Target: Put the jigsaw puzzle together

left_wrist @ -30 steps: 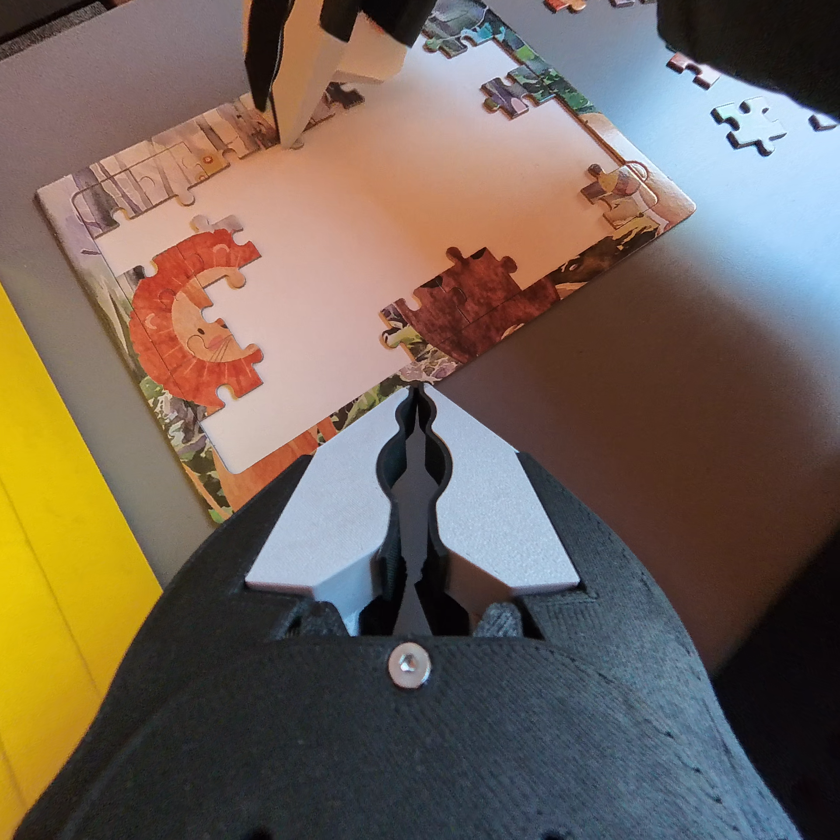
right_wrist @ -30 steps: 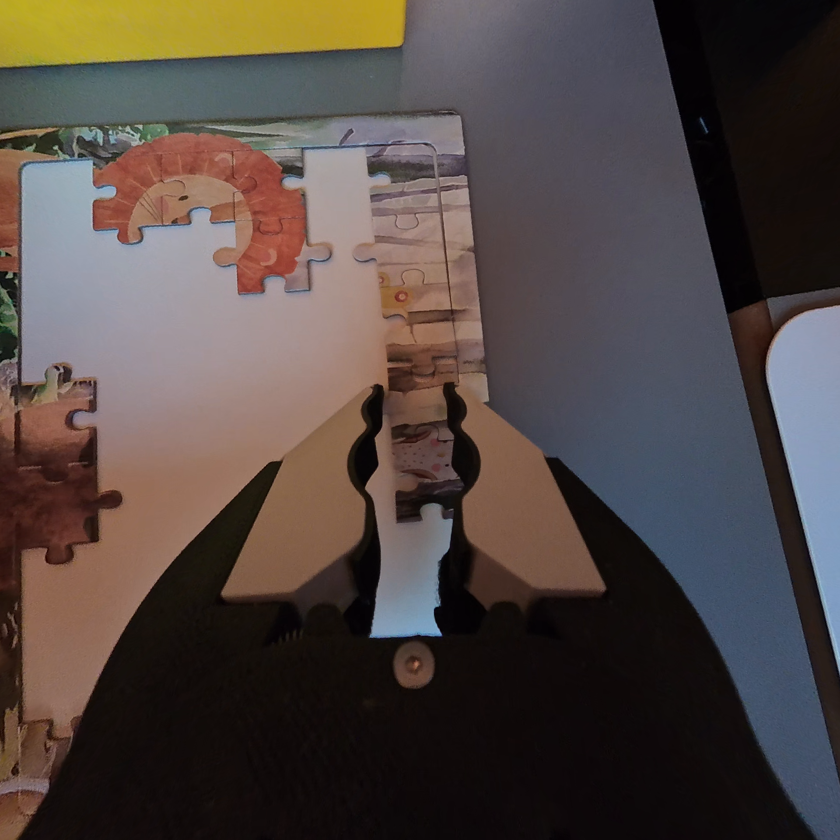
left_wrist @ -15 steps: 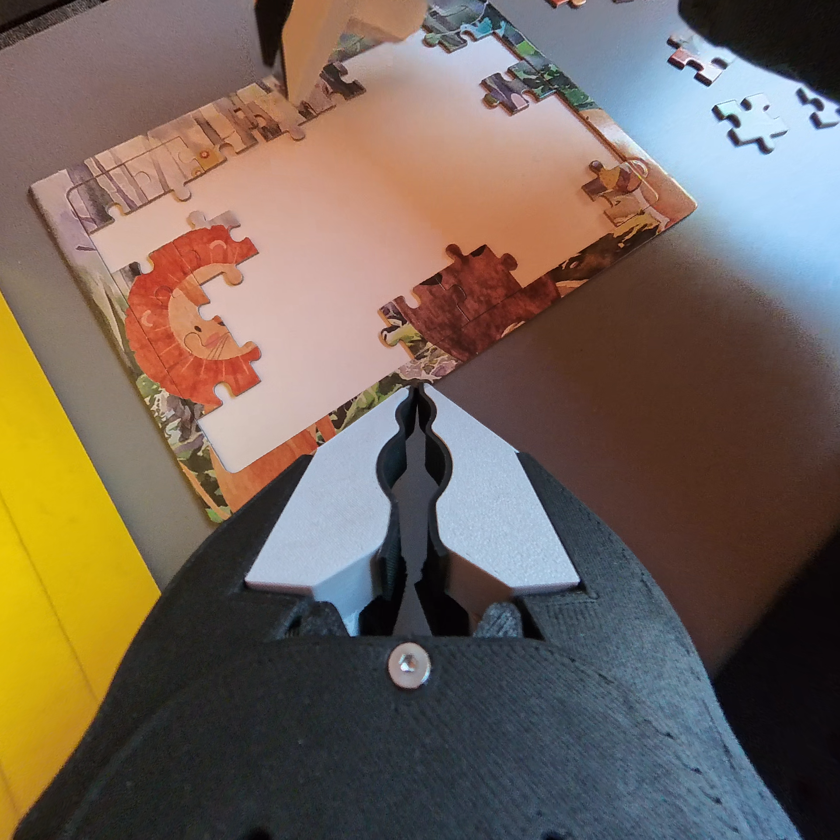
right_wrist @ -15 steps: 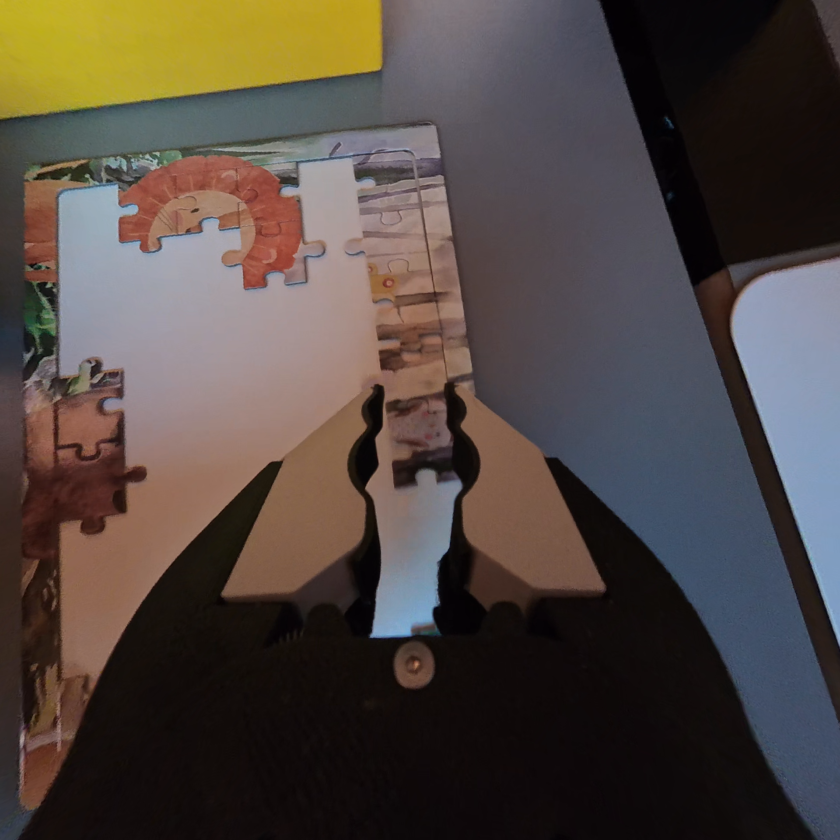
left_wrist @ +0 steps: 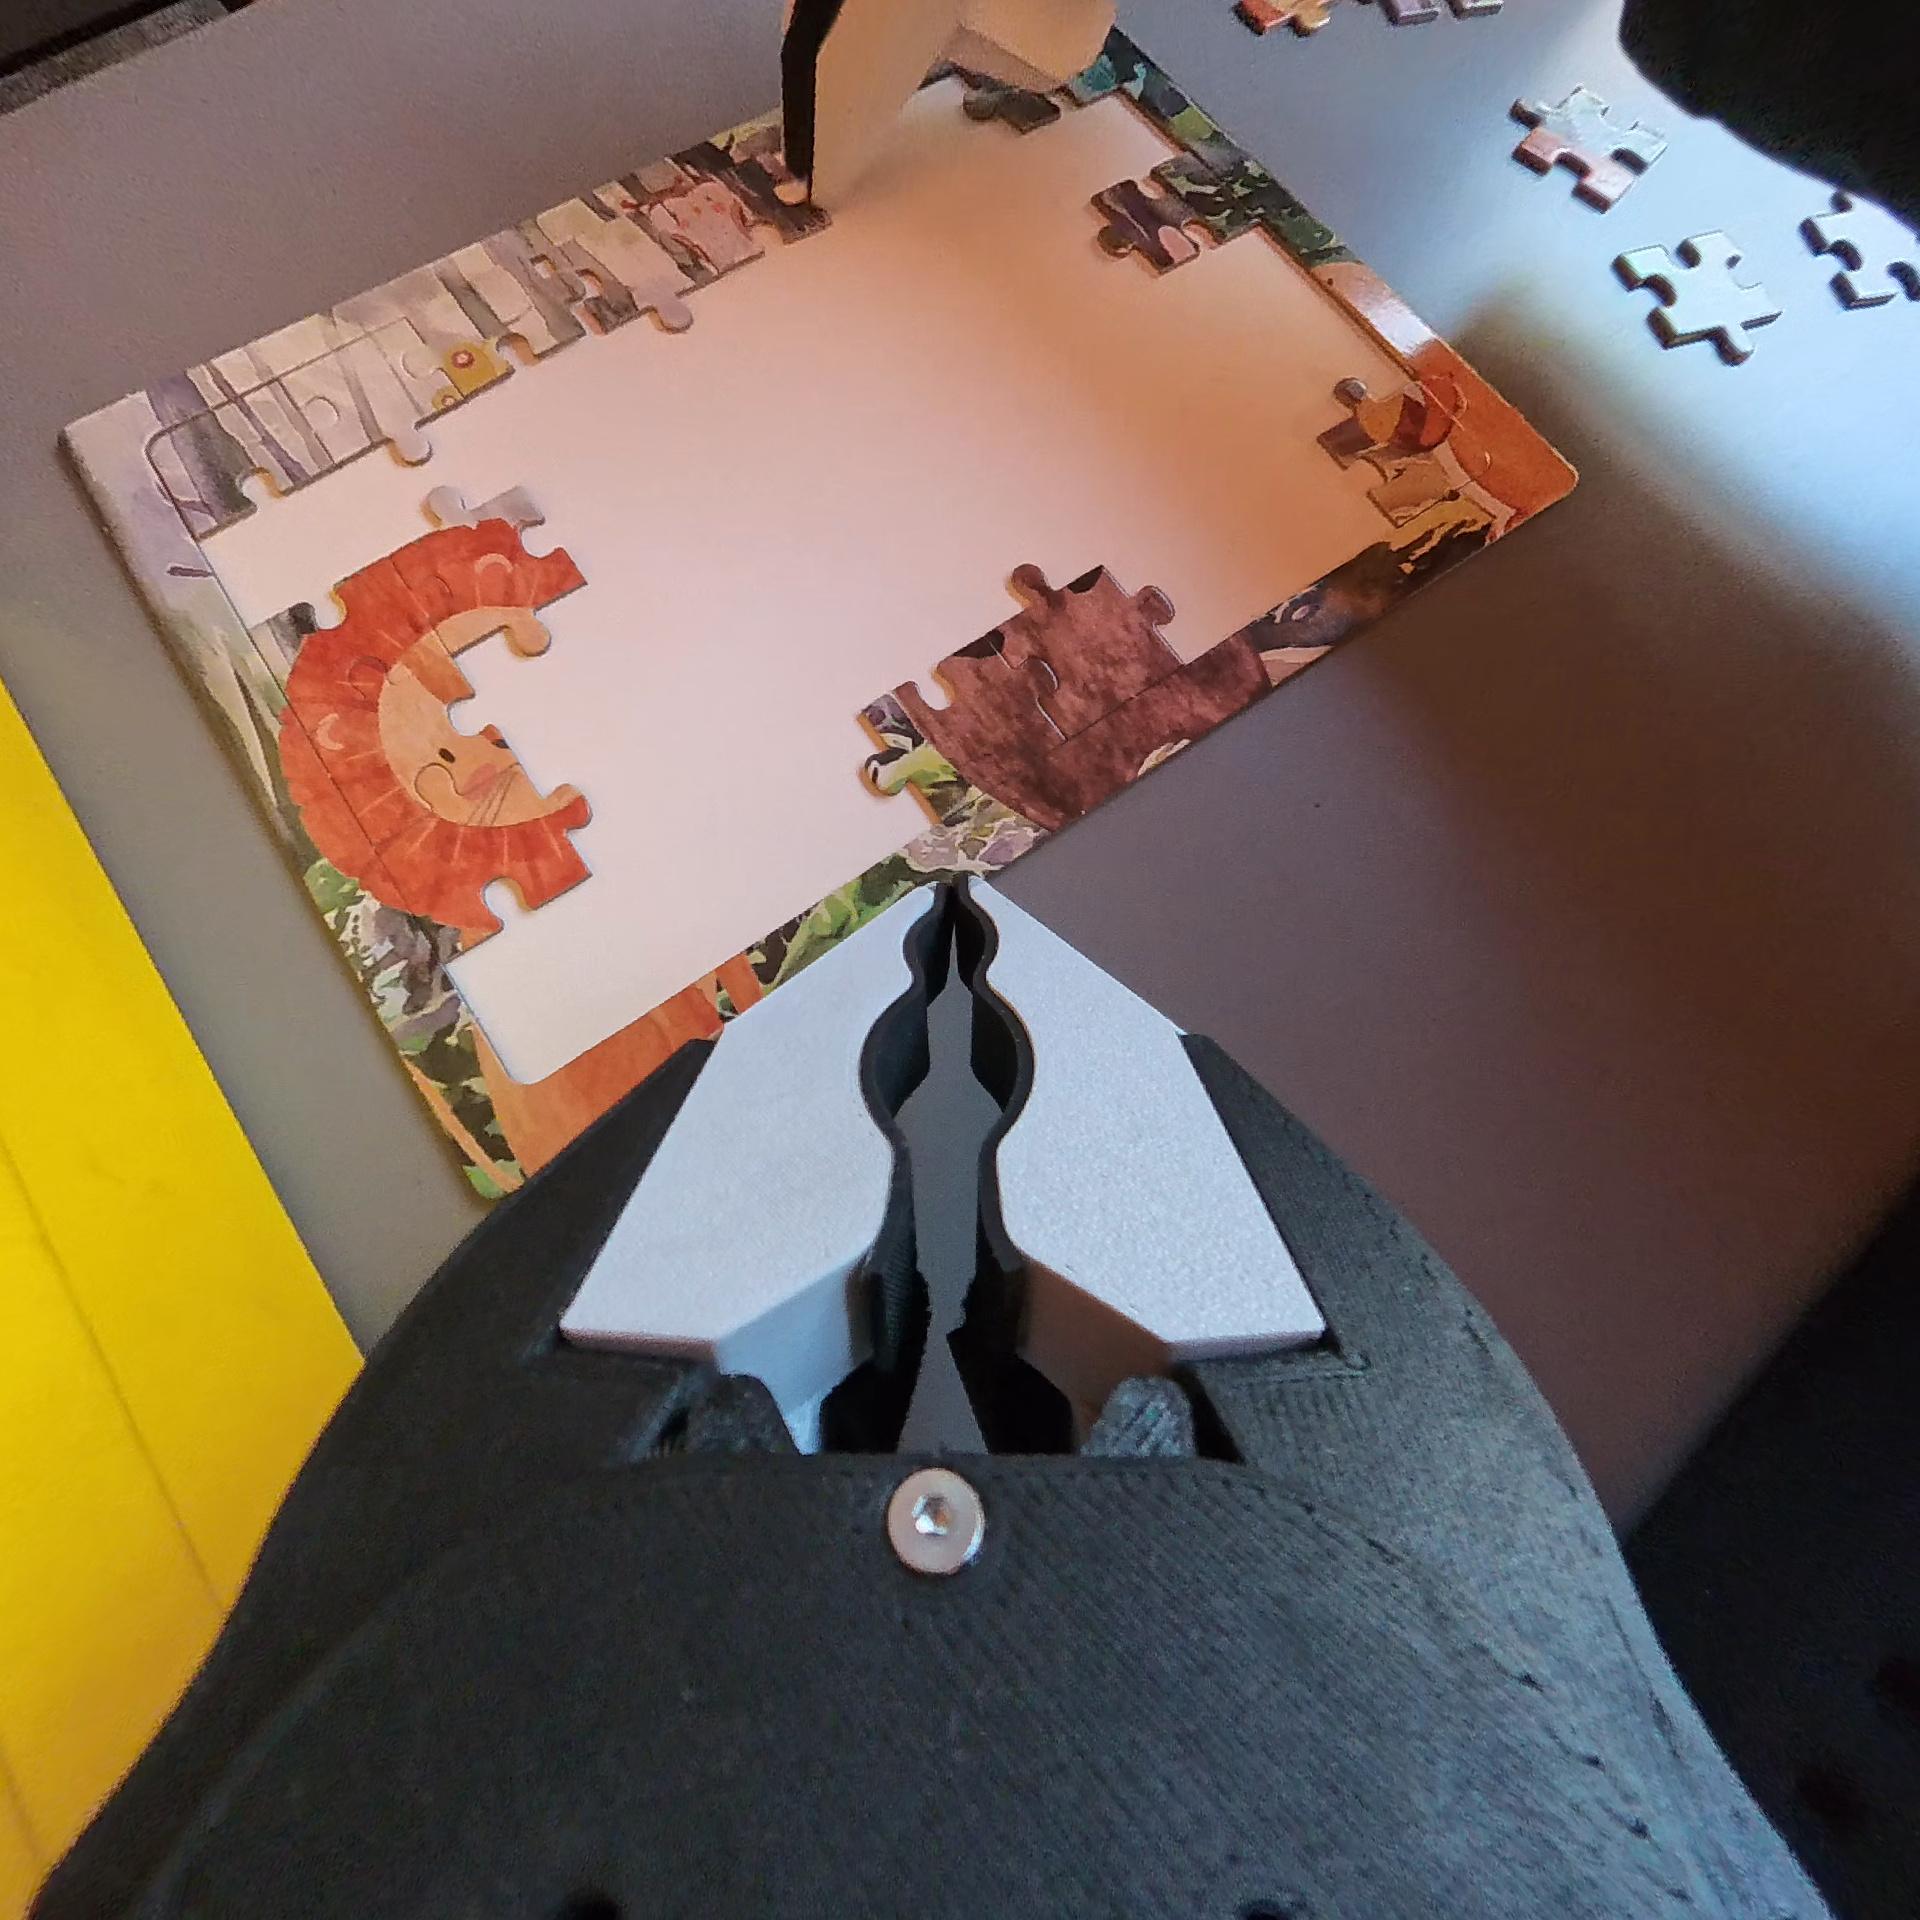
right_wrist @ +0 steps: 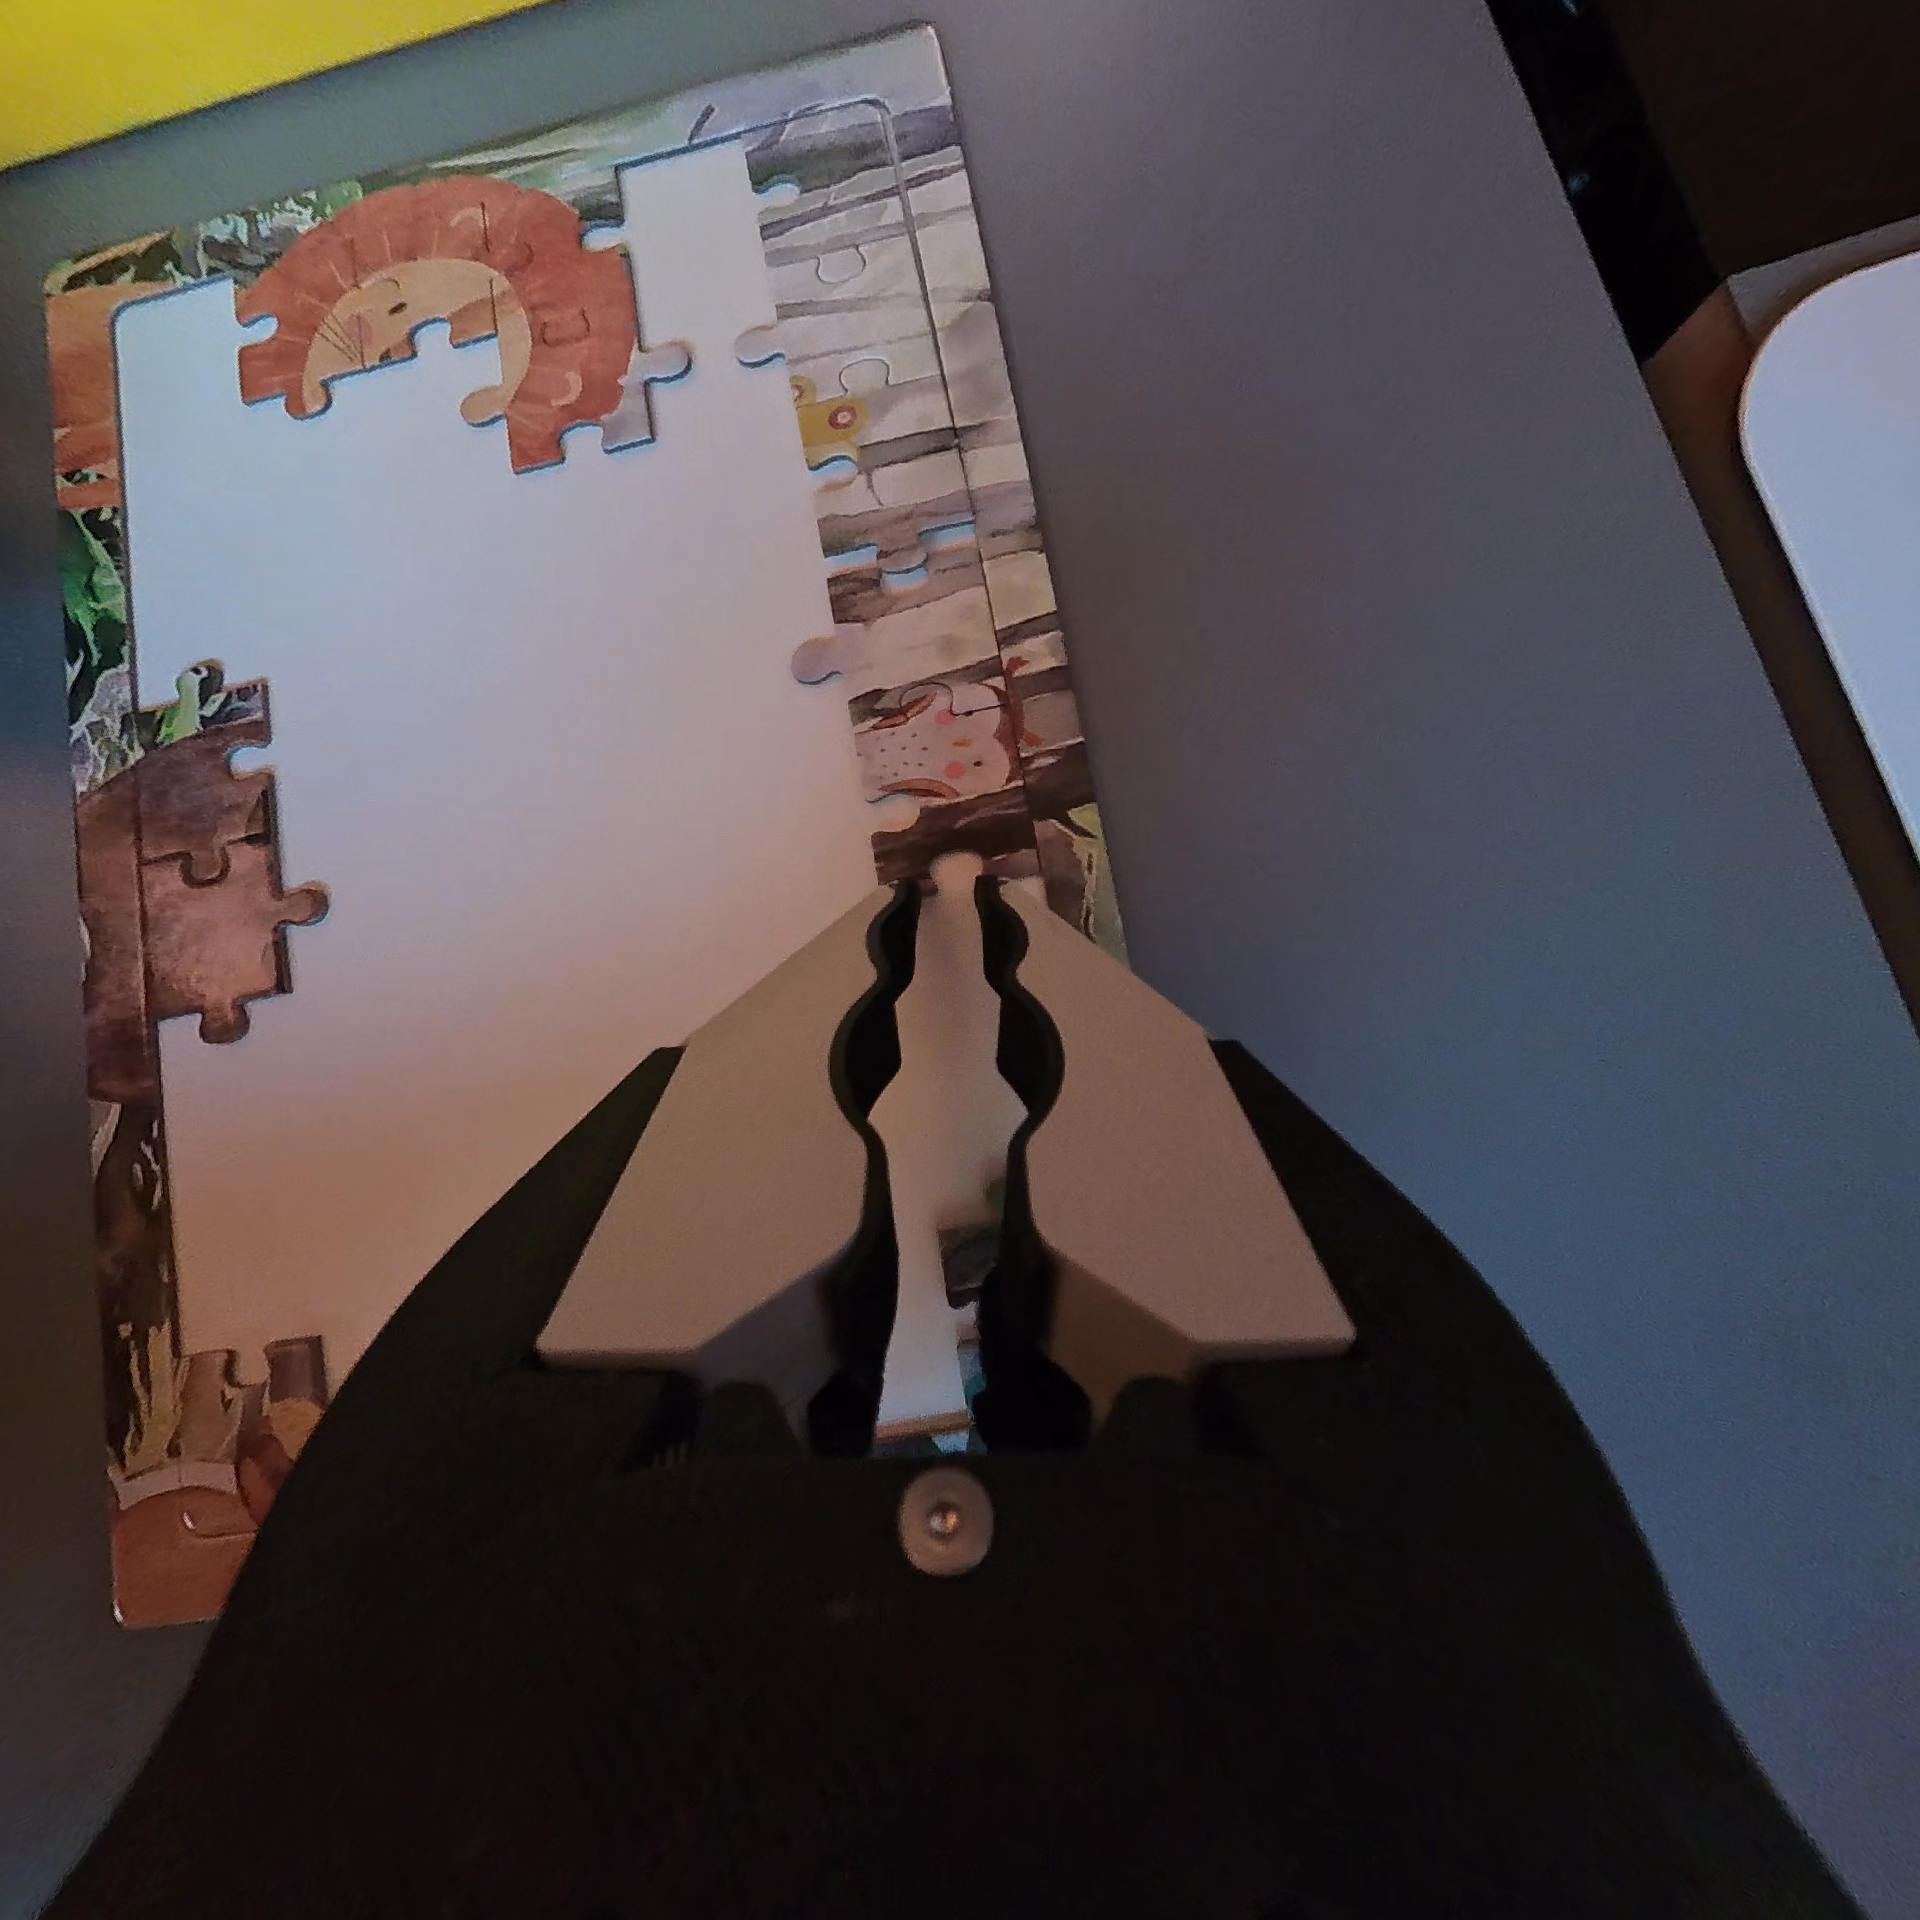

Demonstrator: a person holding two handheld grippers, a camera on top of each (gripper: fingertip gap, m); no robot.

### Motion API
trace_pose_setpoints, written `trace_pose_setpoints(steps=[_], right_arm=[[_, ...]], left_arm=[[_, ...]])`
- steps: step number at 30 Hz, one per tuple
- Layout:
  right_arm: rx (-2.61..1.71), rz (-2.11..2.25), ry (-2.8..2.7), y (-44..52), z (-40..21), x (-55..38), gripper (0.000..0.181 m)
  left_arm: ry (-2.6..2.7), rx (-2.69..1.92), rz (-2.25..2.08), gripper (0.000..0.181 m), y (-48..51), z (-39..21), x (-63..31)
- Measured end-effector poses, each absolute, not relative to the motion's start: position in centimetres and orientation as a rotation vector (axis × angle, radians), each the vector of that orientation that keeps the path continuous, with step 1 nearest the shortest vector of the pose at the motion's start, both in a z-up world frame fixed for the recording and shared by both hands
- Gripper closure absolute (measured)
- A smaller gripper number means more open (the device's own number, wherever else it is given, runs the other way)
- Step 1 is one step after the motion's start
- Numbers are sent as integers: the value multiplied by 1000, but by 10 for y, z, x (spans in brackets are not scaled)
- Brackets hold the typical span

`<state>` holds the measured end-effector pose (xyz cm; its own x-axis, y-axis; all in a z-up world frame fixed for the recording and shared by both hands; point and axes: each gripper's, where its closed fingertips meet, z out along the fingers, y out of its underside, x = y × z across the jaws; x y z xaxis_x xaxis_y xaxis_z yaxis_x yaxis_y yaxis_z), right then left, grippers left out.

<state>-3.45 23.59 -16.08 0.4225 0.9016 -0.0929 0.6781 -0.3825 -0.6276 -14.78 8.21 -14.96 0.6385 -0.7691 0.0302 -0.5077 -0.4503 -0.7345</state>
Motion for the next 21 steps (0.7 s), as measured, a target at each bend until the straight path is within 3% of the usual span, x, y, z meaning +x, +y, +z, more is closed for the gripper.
trace_pose_setpoints(steps=[21], right_arm=[[-2151, 652, -1303, 241, -160, -42, 168]], left_arm=[[1011, -2223, -415, 181, 87, -164, -155]])
